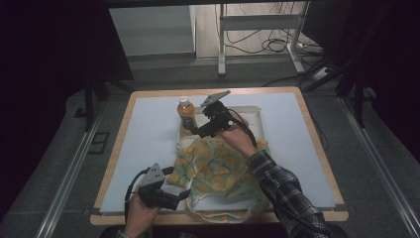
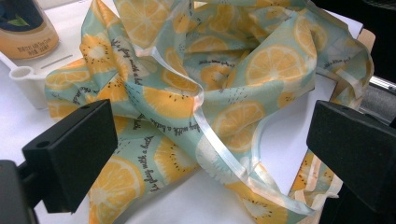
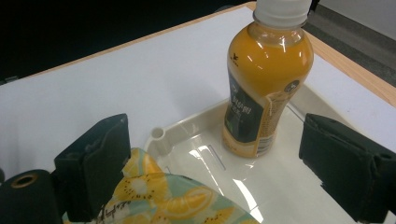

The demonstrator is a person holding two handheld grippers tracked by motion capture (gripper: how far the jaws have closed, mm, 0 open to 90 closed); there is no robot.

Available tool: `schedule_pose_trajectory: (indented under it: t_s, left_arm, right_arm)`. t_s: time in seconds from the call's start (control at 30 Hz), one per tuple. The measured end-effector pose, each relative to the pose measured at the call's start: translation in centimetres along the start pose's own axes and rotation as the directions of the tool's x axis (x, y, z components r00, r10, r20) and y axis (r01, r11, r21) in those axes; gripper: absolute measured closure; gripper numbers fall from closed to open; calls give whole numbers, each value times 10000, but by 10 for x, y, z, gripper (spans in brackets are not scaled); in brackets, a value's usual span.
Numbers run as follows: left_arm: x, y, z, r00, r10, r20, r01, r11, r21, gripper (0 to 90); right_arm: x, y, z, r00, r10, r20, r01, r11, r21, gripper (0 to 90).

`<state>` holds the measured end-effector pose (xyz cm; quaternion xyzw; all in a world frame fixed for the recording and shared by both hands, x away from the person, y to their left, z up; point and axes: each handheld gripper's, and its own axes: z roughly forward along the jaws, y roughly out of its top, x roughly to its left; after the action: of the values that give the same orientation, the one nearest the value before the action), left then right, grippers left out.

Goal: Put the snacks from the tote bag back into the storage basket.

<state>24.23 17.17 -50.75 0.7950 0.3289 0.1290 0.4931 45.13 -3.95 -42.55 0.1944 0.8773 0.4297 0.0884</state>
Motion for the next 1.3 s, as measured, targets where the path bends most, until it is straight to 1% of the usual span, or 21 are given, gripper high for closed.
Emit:
schedule_pose_trajectory:
  t_s: [0.07, 0.17, 0.27, 0.47, 0.67, 1.0, 1.13, 1.3]
  left_arm:
    - [0, 0, 0, 10000, 13, 0, -13, 10000, 18, 21]
    - [1, 0, 0, 9999, -116, 113, 117, 9999, -91, 14]
    - [1, 0, 0, 9998, -140, 122, 141, 9998, -104, 12]
    - [1, 0, 0, 9998, -194, 110, 196, 9997, -175, 11]
    - [0, 0, 0, 10000, -56, -20, 56, 9999, -121, 14]
    - [0, 0, 1, 10000, 25, -48, -26, 9999, -141, 16]
    - [0, -1, 0, 10000, 48, -71, -49, 9999, -122, 16]
    - [0, -1, 0, 9999, 66, -103, -67, 9999, -107, 16]
  right_arm:
    - [1, -1, -3, 10000, -13, -11, 13, 10000, -5, 80]
    - [2, -2, -6, 10000, -50, 21, 50, 10000, -6, 76]
    - [4, -4, -9, 10000, -40, 40, 40, 10000, -1, 75]
    - [8, -8, -14, 9998, -177, 14, 177, 9998, 24, 66]
    - [10, -13, -19, 9998, -215, 38, 214, 9997, 65, 59]
    - [12, -27, -27, 9998, -146, 118, 145, 9998, 98, 57]
    - [14, -31, -30, 9999, -114, 46, 113, 9999, 51, 57]
    - [18, -38, -33, 9998, -187, 56, 186, 9998, 48, 57]
